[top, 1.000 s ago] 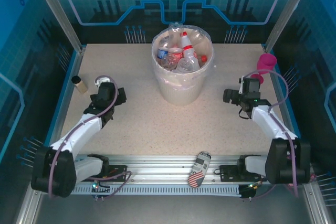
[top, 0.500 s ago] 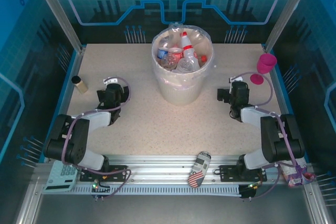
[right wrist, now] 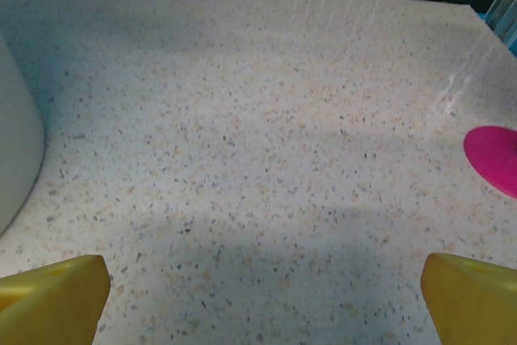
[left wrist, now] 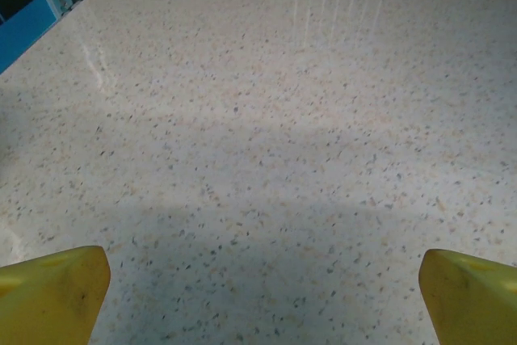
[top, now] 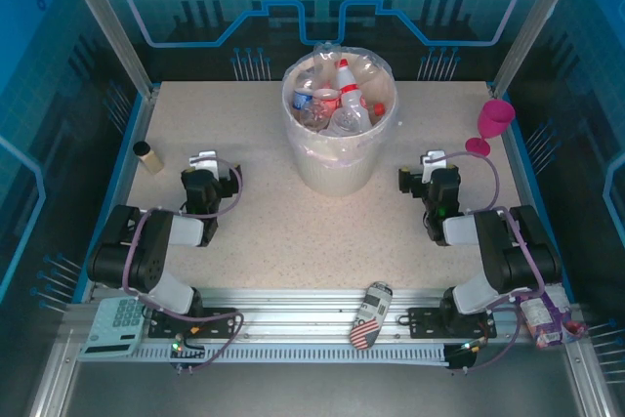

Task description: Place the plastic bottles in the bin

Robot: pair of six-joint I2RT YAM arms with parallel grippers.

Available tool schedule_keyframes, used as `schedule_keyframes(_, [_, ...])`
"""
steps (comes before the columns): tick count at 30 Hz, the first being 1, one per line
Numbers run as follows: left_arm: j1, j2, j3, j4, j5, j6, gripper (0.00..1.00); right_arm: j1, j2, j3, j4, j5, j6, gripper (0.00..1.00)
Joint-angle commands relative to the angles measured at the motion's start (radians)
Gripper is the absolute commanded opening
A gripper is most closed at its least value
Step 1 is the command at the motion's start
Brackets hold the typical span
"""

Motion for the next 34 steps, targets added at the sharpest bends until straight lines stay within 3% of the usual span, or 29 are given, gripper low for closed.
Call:
schedule_keyframes(1, [0.011, 0.002, -0.004, 0.06, 0.034, 0.006, 0.99, -0.01, 0.003, -0.002, 0.072, 0.009, 0.002, 1.0])
schedule_keyframes(34, [0.009, 0.007, -0.006, 0.067, 0.002, -0.003, 0.99, -0.012, 0.003, -0.002, 0.074, 0.002, 0.002, 1.0])
